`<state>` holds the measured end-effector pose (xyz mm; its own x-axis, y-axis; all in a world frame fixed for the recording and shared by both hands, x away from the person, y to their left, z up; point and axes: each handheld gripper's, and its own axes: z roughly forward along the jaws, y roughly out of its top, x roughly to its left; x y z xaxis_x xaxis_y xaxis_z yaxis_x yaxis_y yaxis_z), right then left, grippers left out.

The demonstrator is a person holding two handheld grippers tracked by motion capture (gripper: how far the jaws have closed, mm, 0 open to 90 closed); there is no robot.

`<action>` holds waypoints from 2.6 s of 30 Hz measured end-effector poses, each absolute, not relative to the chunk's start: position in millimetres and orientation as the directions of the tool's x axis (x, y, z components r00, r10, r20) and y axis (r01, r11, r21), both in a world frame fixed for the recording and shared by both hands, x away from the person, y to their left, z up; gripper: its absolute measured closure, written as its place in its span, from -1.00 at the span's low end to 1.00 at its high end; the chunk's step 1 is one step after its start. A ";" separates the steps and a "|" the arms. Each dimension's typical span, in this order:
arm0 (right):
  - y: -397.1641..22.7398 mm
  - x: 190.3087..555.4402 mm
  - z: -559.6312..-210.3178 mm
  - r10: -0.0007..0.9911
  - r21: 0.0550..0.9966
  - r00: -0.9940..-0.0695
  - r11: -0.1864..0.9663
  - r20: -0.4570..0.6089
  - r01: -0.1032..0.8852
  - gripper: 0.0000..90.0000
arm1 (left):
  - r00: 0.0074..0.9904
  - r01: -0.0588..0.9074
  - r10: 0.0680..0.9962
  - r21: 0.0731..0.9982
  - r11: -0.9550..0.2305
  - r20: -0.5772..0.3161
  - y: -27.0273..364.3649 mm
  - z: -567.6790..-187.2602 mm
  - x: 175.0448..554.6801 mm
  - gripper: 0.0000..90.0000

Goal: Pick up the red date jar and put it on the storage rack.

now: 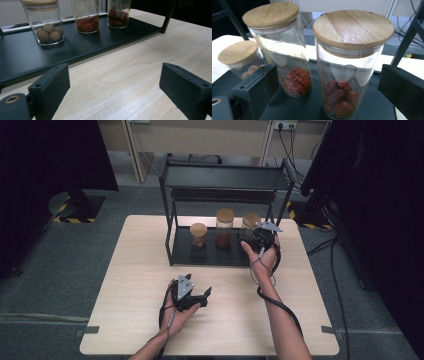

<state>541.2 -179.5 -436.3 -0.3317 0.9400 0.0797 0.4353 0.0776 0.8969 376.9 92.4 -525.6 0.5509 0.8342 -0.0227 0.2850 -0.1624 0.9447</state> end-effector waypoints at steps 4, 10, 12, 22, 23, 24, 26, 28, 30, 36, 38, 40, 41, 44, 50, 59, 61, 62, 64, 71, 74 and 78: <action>-177.9 536.8 -434.0 0.936 0.901 -0.343 0.081 0.078 0.427 -0.93 | 0.550 0.285 0.835 0.945 -0.161 -0.024 92.5 -525.6 376.9 -0.80; -176.3 532.3 -433.6 0.933 0.901 -0.351 0.085 0.078 0.426 -0.93 | 0.551 0.284 0.835 0.945 -0.162 -0.022 92.3 -525.6 376.8 -0.80; -176.3 531.1 -434.0 0.933 0.900 -0.353 0.089 0.075 0.426 -0.93 | 0.550 0.284 0.835 0.945 -0.161 -0.023 92.4 -525.6 376.9 -0.80; -178.9 522.5 -436.9 0.928 0.897 -0.367 0.108 0.063 0.428 -0.93 | 0.550 0.284 0.835 0.945 -0.163 -0.022 92.2 -525.6 376.8 -0.80; -179.5 521.7 -437.5 0.928 0.897 -0.367 0.108 0.064 0.428 -0.93 | 0.550 0.284 0.835 0.945 -0.163 -0.021 92.3 -525.6 376.8 -0.80; -180.0 521.0 -437.9 0.927 0.896 -0.369 0.108 0.065 0.430 -0.93 | 0.550 0.284 0.835 0.945 -0.163 -0.022 92.3 -525.6 376.8 -0.80; -180.9 519.2 -438.8 0.926 0.896 -0.371 0.109 0.066 0.430 -0.93 | 0.550 0.285 0.835 0.945 -0.162 -0.023 92.4 -525.6 376.9 -0.80; -181.2 518.2 -439.1 0.925 0.896 -0.374 0.110 0.066 0.430 -0.93 | 0.549 0.285 0.835 0.945 -0.162 -0.023 92.4 -525.6 376.9 -0.80; -181.9 514.6 -439.4 0.922 0.897 -0.382 0.114 0.065 0.427 -0.93 | 0.549 0.286 0.835 0.945 -0.161 -0.024 92.4 -525.6 377.0 -0.80; -183.8 509.1 -440.6 0.918 0.898 -0.391 0.117 0.065 0.424 -0.93 | 0.549 0.285 0.835 0.945 -0.162 -0.023 92.4 -525.6 376.9 -0.80; -184.5 507.1 -442.1 0.917 0.896 -0.392 0.117 0.067 0.428 -0.93 | 0.549 0.285 0.835 0.945 -0.162 -0.023 92.5 -525.6 376.9 -0.80; -185.3 505.1 -443.6 0.917 0.896 -0.394 0.120 0.065 0.428 -0.93 | 0.549 0.285 0.835 0.945 -0.161 -0.023 92.5 -525.6 376.9 -0.80; -185.8 504.1 -444.0 0.917 0.896 -0.395 0.126 0.058 0.425 -0.93 | 0.549 0.285 0.835 0.945 -0.162 -0.023 92.4 -525.6 376.9 -0.80; -186.8 501.4 -444.7 0.916 0.897 -0.398 0.128 0.056 0.422 -0.93 | 0.550 0.284 0.835 0.945 -0.163 -0.021 92.2 -525.6 376.8 -0.80; -189.3 496.3 -445.9 0.914 0.898 -0.401 0.125 0.061 0.422 -0.93 | 0.549 0.284 0.835 0.945 -0.162 -0.022 92.3 -525.6 376.8 -0.80; -192.9 487.3 -450.9 0.911 0.897 -0.409 0.130 0.061 0.423 -0.93 | 0.549 0.284 0.835 0.945 -0.163 -0.021 92.3 -525.6 376.7 -0.80; -194.0 485.1 -451.5 0.910 0.897 -0.410 0.127 0.065 0.423 -0.93 | 0.549 0.283 0.835 0.945 -0.163 -0.020 92.2 -525.6 376.7 -0.80; -194.5 484.1 -451.9 0.909 0.898 -0.412 0.127 0.066 0.422 -0.94 | 0.549 0.283 0.835 0.945 -0.163 -0.020 92.1 -525.6 376.7 -0.80; -194.9 481.8 -452.6 0.907 0.898 -0.415 0.129 0.065 0.422 -0.94 | 0.549 0.282 0.835 0.945 -0.163 -0.020 92.1 -525.6 376.7 -0.80; -196.8 474.5 -455.4 0.904 0.898 -0.424 0.136 0.061 0.419 -0.94 | 0.549 0.283 0.835 0.945 -0.163 -0.020 92.1 -525.6 376.7 -0.80; -198.0 471.2 -456.6 0.901 0.898 -0.429 0.136 0.064 0.419 -0.94 | 0.549 0.282 0.836 0.945 -0.164 -0.019 92.0 -525.6 376.6 -0.80; -199.8 467.0 -458.7 0.900 0.897 -0.432 0.139 0.062 0.419 -0.94 | 0.549 0.281 0.836 0.946 -0.164 -0.018 91.8 -525.6 376.5 -0.80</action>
<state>467.0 -199.8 -458.7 -0.4320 0.8997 0.0623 0.4190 0.1390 0.8973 376.5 91.8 -525.6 0.5488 0.8357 -0.0182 0.2811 -0.1640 0.9455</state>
